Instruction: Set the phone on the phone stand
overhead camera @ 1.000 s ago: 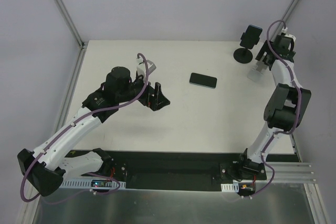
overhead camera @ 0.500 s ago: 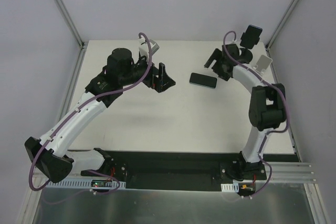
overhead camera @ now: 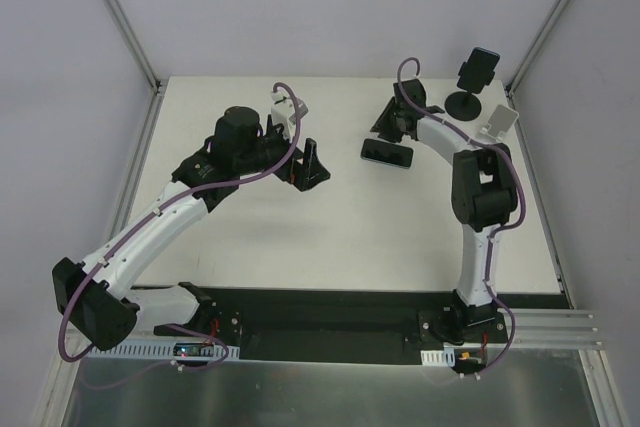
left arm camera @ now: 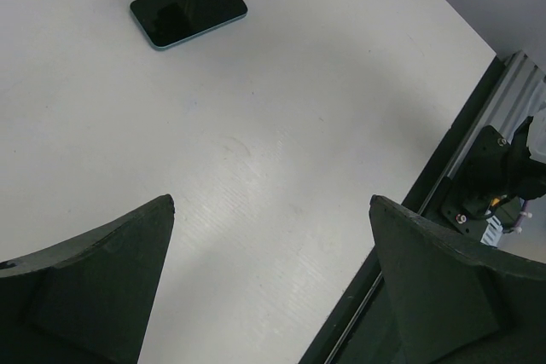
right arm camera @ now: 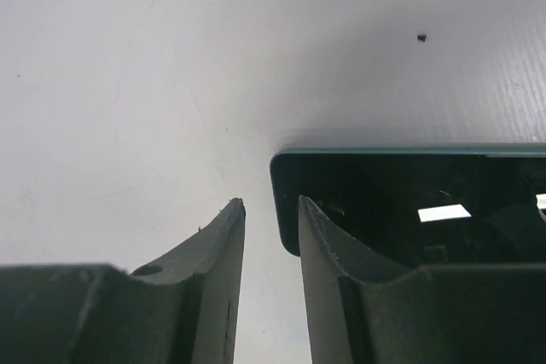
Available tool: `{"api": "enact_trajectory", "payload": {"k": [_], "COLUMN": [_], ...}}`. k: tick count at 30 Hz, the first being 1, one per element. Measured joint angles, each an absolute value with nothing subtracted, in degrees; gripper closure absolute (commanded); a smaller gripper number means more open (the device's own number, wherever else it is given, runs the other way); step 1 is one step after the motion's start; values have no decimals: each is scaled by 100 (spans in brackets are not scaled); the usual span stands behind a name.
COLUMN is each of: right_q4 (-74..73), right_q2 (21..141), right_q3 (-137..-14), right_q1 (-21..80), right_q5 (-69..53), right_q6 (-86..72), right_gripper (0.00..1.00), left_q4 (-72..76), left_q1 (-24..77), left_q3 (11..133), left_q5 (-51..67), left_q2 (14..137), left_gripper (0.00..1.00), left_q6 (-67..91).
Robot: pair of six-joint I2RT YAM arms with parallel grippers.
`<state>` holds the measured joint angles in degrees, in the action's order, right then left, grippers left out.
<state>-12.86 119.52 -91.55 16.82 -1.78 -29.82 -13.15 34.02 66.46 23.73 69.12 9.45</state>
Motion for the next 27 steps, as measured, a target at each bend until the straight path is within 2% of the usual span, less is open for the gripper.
{"api": "enact_trajectory", "payload": {"k": [11, 20, 27], "right_q4": [-1712, -2049, -2196], "right_q2": [12943, 13017, 13017], "right_q3": [-10372, -10447, -10307], "right_q1": [1710, 1627, 1149], "right_q5": [110, 222, -419], "right_q6": [-2952, -2563, -2091], "right_gripper": [64, 56, 30], "left_q4": [-1310, -1310, -1310], "left_q1": [3402, 3402, 3402], "left_q3": [6598, 6582, 6582], "left_q5": [2357, 2364, 2366], "left_q2": [6888, 6888, 6886], "left_gripper": [4, 4, 4], "left_q6": [937, 939, 939]}}
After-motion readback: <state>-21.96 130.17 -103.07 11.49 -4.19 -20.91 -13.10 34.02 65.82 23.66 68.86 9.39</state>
